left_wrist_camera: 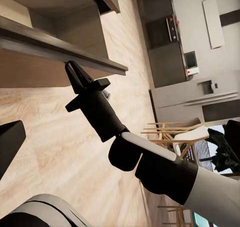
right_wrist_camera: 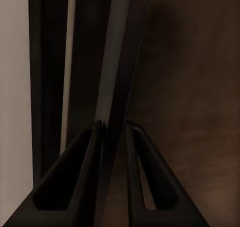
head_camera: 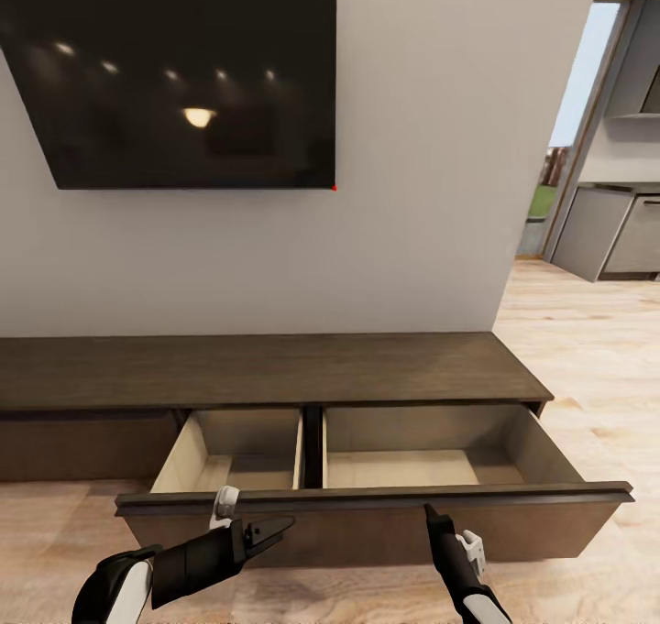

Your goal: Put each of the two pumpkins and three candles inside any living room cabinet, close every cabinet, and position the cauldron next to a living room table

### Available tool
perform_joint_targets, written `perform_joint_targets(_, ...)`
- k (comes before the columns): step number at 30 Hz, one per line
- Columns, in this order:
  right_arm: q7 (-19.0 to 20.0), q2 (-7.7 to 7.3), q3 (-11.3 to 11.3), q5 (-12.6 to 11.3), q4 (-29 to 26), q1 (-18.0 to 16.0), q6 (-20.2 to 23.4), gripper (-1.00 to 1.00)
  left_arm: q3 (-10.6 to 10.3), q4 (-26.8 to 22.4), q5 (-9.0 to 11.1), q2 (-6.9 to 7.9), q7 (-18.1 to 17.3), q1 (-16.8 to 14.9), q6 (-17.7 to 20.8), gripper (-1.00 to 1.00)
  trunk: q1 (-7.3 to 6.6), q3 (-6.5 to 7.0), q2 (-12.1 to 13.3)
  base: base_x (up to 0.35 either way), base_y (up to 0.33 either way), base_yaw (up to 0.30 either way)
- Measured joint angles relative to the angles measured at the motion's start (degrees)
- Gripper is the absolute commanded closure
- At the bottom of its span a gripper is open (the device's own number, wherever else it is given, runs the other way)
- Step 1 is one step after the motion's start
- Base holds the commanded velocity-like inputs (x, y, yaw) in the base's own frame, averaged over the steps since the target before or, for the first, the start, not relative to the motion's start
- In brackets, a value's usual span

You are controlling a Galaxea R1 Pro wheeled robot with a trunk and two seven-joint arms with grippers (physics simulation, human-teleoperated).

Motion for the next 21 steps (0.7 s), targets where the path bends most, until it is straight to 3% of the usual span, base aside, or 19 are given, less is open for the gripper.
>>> perform_joint_targets(21,0.0,0.02,0.0,0.0,0.0,0.0,0.0,1.00,0.0,0.0,0.0,0.00,0.0,0.0,0.0,-1.00,0.00,0.00,0.0,-0.017,0.000,0.000)
